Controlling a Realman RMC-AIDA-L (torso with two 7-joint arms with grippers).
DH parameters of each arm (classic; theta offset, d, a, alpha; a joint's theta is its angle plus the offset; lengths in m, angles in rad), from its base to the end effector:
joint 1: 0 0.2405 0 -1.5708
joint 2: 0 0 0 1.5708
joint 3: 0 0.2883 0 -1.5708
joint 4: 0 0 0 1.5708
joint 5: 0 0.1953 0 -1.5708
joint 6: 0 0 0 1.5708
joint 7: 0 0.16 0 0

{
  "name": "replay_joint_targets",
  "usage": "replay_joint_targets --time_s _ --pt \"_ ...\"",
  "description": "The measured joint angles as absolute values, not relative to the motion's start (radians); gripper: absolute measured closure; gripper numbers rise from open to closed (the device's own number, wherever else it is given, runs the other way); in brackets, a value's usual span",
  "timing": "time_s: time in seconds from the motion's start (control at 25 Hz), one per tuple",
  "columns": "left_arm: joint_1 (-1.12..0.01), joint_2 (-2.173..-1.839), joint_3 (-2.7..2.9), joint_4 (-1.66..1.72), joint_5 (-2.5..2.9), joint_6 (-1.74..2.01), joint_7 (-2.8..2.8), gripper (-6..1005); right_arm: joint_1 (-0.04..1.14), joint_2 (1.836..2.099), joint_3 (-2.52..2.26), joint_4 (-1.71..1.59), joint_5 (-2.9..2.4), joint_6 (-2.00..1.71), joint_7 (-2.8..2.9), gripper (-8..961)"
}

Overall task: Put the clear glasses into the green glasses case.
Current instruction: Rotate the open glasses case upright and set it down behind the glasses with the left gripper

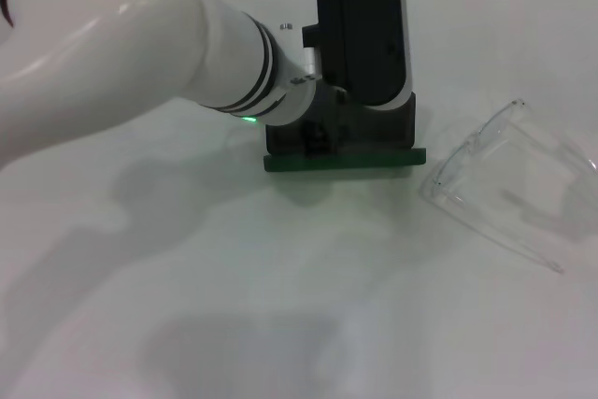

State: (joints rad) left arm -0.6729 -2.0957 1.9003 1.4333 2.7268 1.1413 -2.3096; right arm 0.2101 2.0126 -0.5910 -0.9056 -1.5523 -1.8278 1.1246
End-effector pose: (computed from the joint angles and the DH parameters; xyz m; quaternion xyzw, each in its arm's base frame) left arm -0.1259 0.3679 -0.1036 -0.9488 0.1111 0.1950 0.2222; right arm 0.3029 0.2663 0.0921 -0.8807 0.0471 0.3504 0.3151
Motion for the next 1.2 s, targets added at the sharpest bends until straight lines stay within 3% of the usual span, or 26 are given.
replay_joint_targets --time_s 1.2 --pt "-0.616 -2.1 2.01 1.432 2.679 1.208 -2.317 696 0.207 2.011 -0.572 -0.882 -1.552 -1.861 1.128 93"
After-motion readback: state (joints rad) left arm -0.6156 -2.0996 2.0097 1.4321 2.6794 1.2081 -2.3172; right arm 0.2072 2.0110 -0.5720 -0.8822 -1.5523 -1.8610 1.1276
